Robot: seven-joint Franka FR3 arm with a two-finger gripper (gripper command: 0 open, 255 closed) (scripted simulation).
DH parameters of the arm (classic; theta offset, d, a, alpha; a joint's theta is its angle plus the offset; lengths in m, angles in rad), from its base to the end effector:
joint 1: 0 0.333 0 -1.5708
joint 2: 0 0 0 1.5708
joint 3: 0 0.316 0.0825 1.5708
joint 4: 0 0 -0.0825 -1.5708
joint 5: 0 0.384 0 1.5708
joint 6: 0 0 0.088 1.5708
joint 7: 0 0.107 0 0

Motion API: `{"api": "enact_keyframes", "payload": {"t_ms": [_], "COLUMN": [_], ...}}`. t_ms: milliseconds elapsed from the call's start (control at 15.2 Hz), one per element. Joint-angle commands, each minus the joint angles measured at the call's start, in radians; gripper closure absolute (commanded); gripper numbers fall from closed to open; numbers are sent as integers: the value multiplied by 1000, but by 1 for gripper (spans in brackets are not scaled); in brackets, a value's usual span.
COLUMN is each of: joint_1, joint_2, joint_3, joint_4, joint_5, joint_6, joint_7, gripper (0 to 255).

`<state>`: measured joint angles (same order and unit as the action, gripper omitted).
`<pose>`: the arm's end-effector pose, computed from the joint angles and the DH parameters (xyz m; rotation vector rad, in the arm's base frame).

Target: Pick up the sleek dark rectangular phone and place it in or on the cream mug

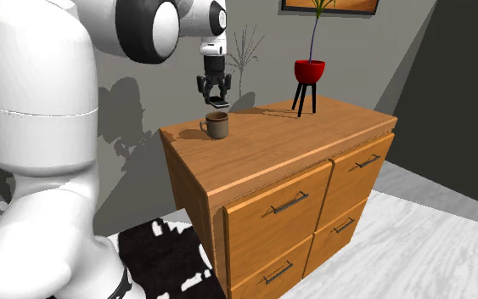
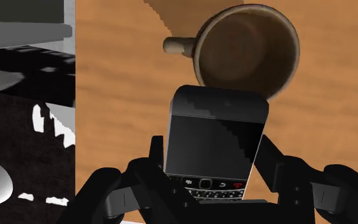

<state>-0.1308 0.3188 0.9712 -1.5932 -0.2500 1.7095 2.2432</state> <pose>0.4716 0.3978 0.5083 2.3803 -1.9562 -0.0274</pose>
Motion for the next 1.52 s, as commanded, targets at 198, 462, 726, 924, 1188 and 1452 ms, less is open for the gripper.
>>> {"api": "enact_keyframes", "payload": {"t_ms": [198, 462, 726, 924, 1188, 1452], "joint_1": [238, 237, 224, 217, 210, 210], "joint_2": [219, 227, 229, 234, 245, 245], "joint_3": [-58, -63, -65, -68, -75, -75], "joint_4": [280, 249, 195, 159, 111, 111], "joint_5": [-147, -152, -156, -162, -172, -172], "joint_6": [-115, -79, -27, 10, 62, 62], "joint_7": [118, 125, 131, 137, 145, 145], "gripper": [255, 255, 255, 255, 255, 255]}}
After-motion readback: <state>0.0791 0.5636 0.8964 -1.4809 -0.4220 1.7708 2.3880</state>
